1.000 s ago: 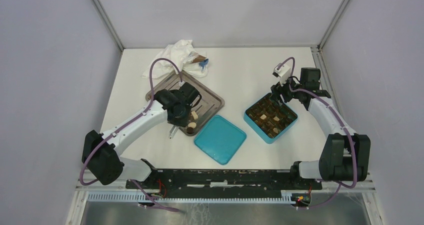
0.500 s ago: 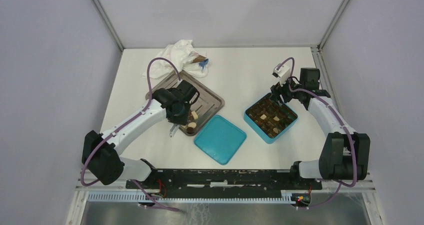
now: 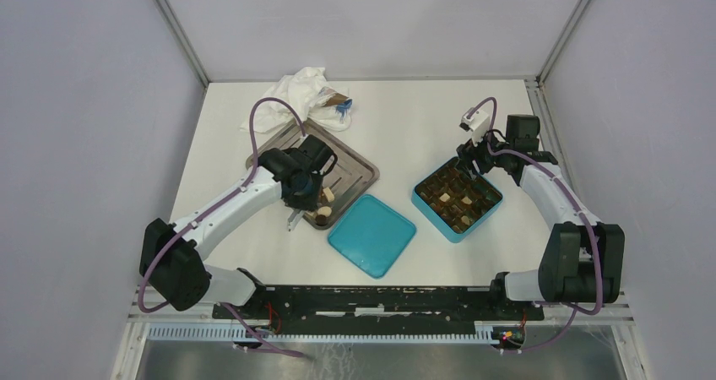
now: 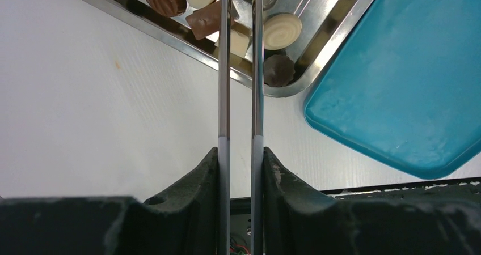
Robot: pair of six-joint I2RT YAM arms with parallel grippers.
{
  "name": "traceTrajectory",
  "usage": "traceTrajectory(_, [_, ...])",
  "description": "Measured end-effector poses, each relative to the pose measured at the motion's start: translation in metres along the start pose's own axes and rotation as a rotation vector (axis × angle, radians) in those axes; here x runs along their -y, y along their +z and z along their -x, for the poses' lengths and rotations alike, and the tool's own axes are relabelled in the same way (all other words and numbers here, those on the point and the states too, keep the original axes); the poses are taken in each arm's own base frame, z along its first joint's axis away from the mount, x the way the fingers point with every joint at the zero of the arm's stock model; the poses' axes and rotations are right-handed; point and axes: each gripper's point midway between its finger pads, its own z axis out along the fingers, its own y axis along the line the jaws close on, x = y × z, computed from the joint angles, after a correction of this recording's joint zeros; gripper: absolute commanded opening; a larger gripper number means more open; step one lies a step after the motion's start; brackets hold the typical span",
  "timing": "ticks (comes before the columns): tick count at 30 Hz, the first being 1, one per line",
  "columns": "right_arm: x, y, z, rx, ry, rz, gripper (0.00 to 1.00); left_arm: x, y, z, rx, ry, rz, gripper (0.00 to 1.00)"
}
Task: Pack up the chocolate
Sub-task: Pick up the fake chocolate from the plate.
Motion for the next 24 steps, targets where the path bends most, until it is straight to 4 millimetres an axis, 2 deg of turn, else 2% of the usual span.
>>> traceTrajectory(11, [-0.002, 0.001, 0.000, -0.002, -0.005, 0.006, 0.69, -0.003, 0.002, -0.001, -0.006, -0.004, 0.015, 0.44])
traceTrajectory(17, [-0.002, 0.001, 0.000, -0.003, -0.006, 0.006, 0.69, -0.004, 0.003, -0.002, -0.009, -0.005, 0.017, 0.44])
traceTrajectory(24, [-0.002, 0.001, -0.001, -0.005, -0.005, 0.008, 0.69, -0.004, 0.008, -0.010, -0.034, 0.000, 0.014, 0.40])
